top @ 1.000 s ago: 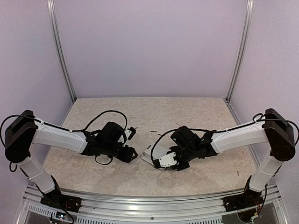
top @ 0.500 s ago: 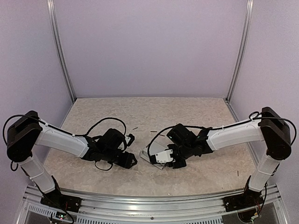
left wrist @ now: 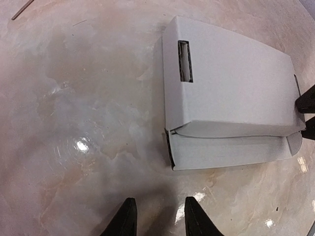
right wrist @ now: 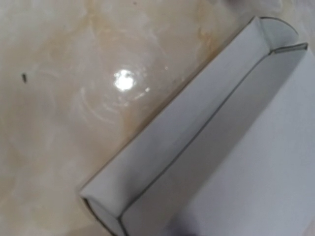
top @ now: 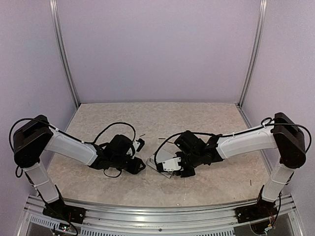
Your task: Fold the paper box
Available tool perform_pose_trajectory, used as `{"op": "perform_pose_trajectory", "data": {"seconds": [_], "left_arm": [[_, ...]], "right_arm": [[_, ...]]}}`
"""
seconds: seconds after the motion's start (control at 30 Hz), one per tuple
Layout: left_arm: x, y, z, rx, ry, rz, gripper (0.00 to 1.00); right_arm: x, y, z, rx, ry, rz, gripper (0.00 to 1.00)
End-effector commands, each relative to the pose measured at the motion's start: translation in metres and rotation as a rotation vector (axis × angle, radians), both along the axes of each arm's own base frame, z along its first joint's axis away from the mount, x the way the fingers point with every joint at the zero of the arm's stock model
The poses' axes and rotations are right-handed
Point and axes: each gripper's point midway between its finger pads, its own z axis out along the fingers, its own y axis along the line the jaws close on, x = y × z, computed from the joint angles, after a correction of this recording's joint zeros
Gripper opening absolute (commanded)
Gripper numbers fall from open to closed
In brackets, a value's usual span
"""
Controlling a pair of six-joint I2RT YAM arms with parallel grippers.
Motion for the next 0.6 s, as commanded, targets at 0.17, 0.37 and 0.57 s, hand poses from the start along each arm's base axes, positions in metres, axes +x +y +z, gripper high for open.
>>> {"op": "perform_pose_trajectory", "data": {"seconds": [0.17,0.37,0.57], "left_arm": [[0.023,-0.013,0.014,-0.043,-0.07,-0.031,0.29],[0.029,-0.022,0.02,-0.071,-0.066,-0.05,0.27],[0.032,-0.024,0.013,-0.053,-0.044,-0.044,0.22]], "right_arm": [[-0.017,-0.019,-0.031,-0.114,0.08,-0.006,0.31],[-0.016,-0.018,-0.031,-0.113,0.08,-0.005,0.31],[-0.017,-0.019,-0.032,-0.118,0.082,-0.006,0.31]]}}
